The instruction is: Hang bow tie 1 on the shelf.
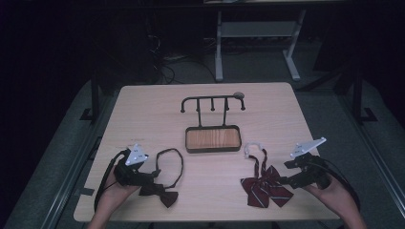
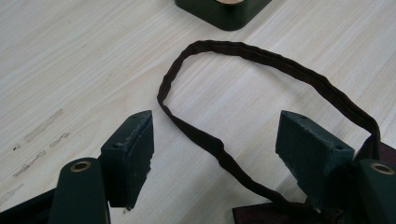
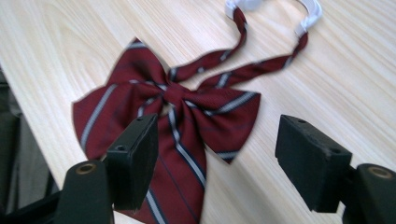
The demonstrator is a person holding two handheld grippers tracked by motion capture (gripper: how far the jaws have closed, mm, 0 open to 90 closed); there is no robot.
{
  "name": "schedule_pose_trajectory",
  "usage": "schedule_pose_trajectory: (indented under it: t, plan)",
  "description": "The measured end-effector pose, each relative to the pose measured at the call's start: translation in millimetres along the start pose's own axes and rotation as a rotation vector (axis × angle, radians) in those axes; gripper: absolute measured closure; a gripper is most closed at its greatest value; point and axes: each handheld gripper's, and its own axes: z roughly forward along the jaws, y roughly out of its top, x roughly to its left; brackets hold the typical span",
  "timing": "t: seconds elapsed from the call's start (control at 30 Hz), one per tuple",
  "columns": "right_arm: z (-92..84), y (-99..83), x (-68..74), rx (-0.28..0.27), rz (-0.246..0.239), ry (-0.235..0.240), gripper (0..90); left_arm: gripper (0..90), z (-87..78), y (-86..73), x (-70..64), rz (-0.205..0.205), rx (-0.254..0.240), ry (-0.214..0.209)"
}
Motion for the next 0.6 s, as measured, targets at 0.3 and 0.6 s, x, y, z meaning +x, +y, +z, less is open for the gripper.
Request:
schedule_pose_trajectory:
  t: [0.3,0.6]
  plan:
    - [1.3,21.9,7.8,0.014,-0.042,0.024,25.0,27.8,-0.5,-0.2,-0.4,-0.007,-0.005,-0.005]
    - [6.6,42.0,6.5,0.045,-0.063,0.028,23.1,27.3,-1.5,0.0,-0.2,-0.002,-0.009,-0.006]
